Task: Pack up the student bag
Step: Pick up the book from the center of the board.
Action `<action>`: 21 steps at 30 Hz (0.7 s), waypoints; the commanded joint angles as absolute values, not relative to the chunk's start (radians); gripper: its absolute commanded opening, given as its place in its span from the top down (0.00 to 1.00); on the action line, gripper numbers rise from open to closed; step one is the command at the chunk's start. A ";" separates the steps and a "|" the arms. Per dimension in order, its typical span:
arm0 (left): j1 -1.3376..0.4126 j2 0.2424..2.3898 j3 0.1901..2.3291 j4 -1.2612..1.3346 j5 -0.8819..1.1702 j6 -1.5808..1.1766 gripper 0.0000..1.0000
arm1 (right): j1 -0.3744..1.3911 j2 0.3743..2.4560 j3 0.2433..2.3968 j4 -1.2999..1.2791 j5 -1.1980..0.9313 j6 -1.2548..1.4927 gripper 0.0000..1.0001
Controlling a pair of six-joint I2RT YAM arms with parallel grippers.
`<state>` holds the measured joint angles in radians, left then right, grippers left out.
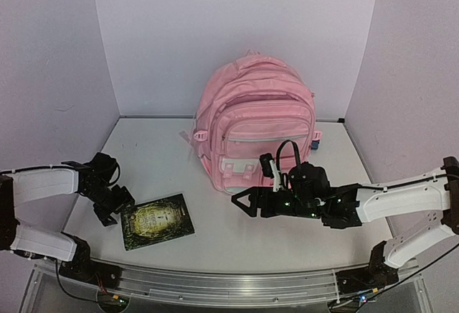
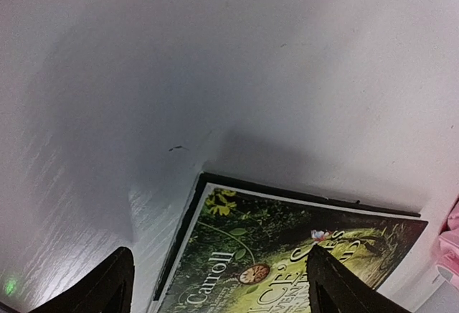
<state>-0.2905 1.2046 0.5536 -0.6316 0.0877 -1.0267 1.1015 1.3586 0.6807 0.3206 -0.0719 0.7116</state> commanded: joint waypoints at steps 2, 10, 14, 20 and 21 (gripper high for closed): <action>-0.286 1.241 0.529 -0.470 0.169 -0.972 0.24 | 1.108 1.370 0.682 0.373 -0.072 0.722 0.25; -0.310 1.304 0.489 -0.297 0.315 -0.878 0.48 | 1.105 1.435 0.679 0.400 -0.086 0.797 0.22; -0.360 1.366 0.500 -0.239 0.365 -0.844 0.51 | 1.084 1.457 0.656 0.424 -0.123 0.849 0.24; -0.489 1.451 0.538 -0.157 0.395 -0.842 0.53 | 1.009 1.499 0.581 0.516 -0.227 0.951 0.31; -0.511 1.457 0.542 -0.142 0.396 -0.851 0.53 | 1.005 1.513 0.569 0.535 -0.241 0.966 0.32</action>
